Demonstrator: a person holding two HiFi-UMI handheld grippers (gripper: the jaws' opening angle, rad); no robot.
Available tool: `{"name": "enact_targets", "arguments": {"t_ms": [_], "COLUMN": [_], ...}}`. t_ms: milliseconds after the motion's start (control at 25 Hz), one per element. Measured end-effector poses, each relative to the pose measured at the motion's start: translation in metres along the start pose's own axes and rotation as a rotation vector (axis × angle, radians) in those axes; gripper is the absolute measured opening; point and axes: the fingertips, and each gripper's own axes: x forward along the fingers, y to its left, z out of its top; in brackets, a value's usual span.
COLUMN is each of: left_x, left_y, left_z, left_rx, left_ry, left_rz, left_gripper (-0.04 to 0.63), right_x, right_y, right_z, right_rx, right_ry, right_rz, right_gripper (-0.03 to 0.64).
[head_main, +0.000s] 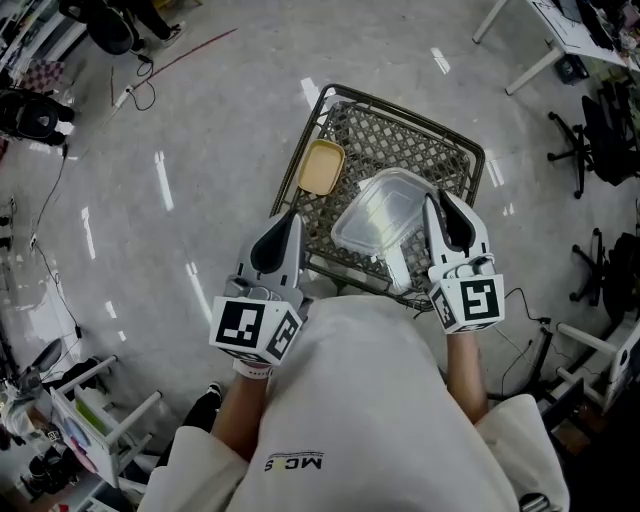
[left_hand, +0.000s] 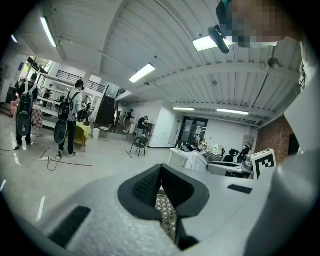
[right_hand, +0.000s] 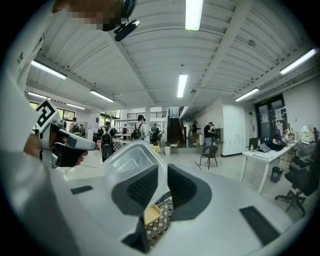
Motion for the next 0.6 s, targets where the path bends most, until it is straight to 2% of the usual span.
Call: {"name": "enact_targets", "arguments": {"t_ms": [600], "left_x": [-0.0064], "left_y": [0.0047], "left_z": [-0.0022], "left_rx": [-0.006], "left_ry": [-0.001], "left_rz": [0.006], "left_gripper": [0.025], "right_x": [-0.0012], "right_y": [0.0056], "right_z": [0.0015], "right_rx": [0.009], "right_ry": [-0.01], "right_rz": [0.005], "right_gripper": [0.074]}}
